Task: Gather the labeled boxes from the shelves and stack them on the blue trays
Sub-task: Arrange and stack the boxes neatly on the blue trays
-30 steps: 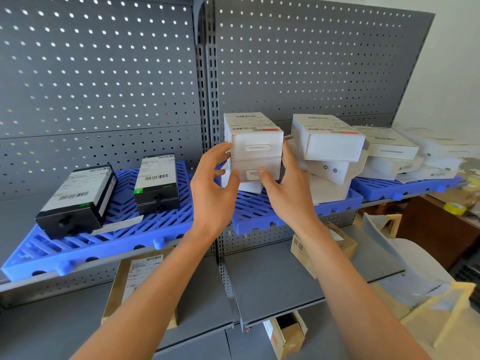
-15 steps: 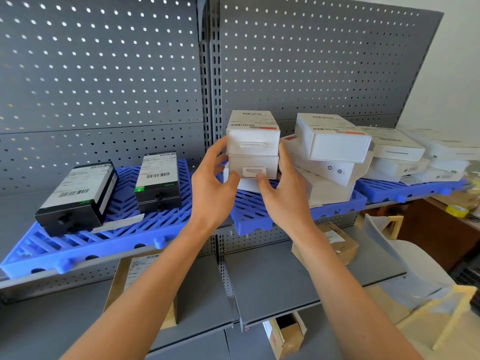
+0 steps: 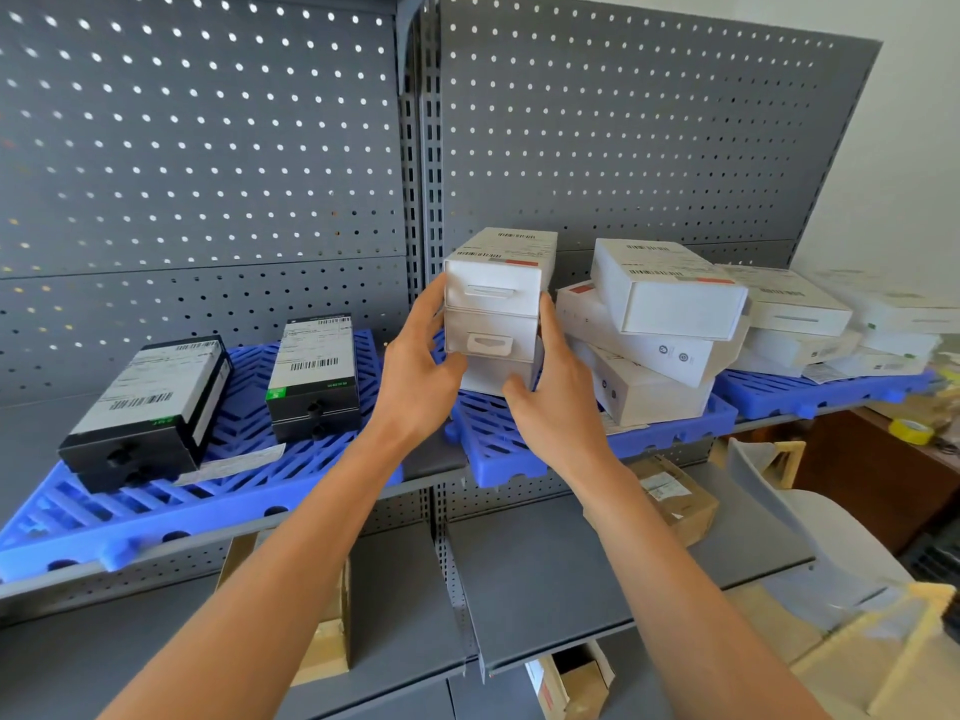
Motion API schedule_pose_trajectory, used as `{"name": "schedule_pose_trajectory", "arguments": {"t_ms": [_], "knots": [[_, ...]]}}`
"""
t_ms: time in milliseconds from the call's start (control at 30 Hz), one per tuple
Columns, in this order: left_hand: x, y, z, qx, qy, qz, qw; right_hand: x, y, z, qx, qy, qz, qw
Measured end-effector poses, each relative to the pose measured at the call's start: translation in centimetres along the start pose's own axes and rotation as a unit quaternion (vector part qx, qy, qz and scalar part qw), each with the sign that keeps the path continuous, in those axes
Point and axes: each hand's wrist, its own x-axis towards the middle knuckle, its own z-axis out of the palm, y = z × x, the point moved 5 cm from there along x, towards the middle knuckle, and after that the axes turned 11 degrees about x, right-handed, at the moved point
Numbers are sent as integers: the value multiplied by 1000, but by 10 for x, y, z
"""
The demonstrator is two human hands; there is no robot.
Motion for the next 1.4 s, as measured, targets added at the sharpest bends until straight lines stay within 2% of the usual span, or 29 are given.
{"name": "schedule_pose_trajectory", "arguments": {"t_ms": [167,400,933,1133,1400], "knots": [[-1,-2,1,-10,6,3,1000,-1,-7,0,25,0,-7,1000],[-5,-10,7,-26,7,-64,998,-6,-15,3,70,11,18,997],[-17,1,12,-53,7,-66,996,-12,-18,-4,81,-13,30,996],[-24,6,5,-100,35,-95,990,-13,-15,-9,123,-33,45,991],[-47,20,14,-95,39,-67,992,-16,-2,-19,135,-19,60,989]]}}
